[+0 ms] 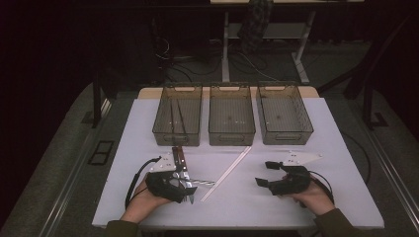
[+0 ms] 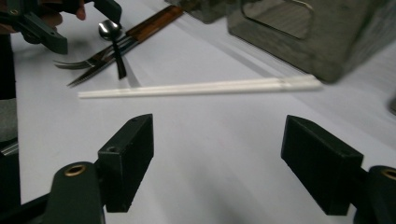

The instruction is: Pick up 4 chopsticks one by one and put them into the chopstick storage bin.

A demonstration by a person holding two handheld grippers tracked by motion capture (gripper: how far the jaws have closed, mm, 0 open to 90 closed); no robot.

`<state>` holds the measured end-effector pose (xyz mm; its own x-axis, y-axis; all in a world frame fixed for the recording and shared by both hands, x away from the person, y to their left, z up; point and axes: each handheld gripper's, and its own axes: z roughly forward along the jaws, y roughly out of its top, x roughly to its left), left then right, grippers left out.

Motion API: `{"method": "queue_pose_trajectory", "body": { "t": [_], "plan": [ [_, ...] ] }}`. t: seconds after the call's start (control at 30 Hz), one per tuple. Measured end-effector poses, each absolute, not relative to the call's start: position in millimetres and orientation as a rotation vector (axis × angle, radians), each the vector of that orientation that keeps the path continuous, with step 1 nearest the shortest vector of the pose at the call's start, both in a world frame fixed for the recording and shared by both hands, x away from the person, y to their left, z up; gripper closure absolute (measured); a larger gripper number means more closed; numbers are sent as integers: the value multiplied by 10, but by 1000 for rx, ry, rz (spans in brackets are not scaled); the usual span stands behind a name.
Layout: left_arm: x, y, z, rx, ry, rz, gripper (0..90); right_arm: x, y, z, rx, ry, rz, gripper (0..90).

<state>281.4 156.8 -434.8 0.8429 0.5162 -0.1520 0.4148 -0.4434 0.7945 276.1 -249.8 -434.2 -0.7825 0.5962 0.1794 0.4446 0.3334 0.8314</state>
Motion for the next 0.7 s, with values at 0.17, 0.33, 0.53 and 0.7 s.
{"method": "queue_pose_trajectory", "body": {
  "t": [0.17,0.33,0.53,0.7],
  "plan": [
    [2852,1517,-4287,2075,685,149,107,2722,-2692,-4357,1005,2381,1433,199],
    [2911,1425,-4243,2064,688,135,148,2691,-2823,-4395,1046,2351,1419,190],
    [2980,1231,-4198,2072,672,119,243,2633,-2927,-4427,1063,2344,1393,190],
    [3057,1054,-4187,2091,672,109,360,2598,-3016,-4416,1090,2313,1402,190]
  ]
}}
